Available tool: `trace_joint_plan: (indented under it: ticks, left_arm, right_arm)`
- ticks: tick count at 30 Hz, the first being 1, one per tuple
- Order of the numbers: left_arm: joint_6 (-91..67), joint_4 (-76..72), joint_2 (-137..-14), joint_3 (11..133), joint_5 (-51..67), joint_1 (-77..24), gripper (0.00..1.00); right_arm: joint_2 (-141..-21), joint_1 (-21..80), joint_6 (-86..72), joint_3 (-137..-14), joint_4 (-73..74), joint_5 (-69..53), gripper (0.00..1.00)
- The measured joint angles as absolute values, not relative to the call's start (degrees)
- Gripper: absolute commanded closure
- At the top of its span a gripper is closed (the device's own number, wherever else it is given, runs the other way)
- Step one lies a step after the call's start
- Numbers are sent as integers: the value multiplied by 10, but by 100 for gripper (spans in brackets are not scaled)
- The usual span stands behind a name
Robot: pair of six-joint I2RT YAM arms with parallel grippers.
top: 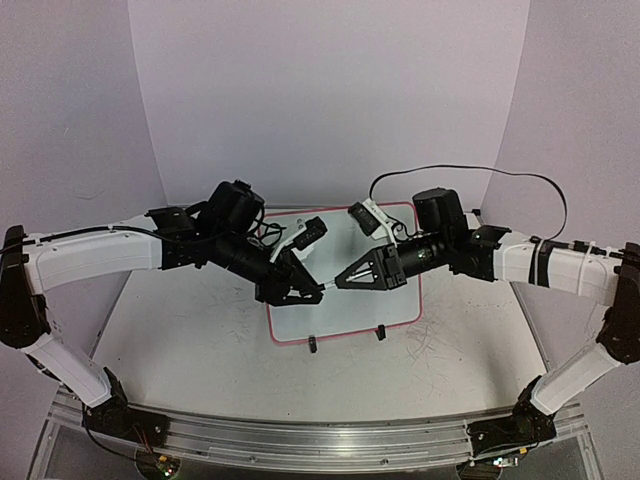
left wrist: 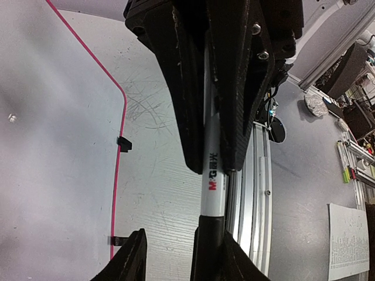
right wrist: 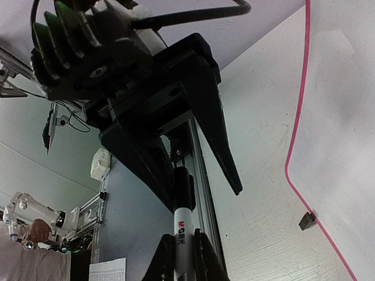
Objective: Write a sentence on the whiteboard
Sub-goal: Pass from the left arm to the right, then open the pen cap from the whiteboard marker.
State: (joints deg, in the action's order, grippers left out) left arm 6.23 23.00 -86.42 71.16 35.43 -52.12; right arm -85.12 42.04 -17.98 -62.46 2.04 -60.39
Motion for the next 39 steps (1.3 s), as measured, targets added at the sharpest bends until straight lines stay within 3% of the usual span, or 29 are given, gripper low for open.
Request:
trace_joint_plan:
  ticks: [4,9,15,19,22,32,39]
  left_arm:
    - [63,230,-863,712,349,-521,60]
    - [65,230,-862,712,348,-521,69]
    - [71,230,-862,712,349,-521,69]
    - [75,230,-862,712,354,-521,94]
    - [81,230,-862,712,360,-522,100]
    - [107,200,-839,694,352,-528,100]
    - [132,216,-759,642,328,-492,100]
  right_arm:
    - [-851,421,-179,-625,22,-600,100]
    - [-851,422,-178,-625,22,-595,100]
    - [-851,422,-179,-625,23,-590,100]
    - [-851,422,-179,-625,23,-584,100]
    - [-851,421,-179,-625,24,-577,100]
    - [-818,421,-164,-607,10,-564,100]
    - [-721,367,-144,-559,15,-565,100]
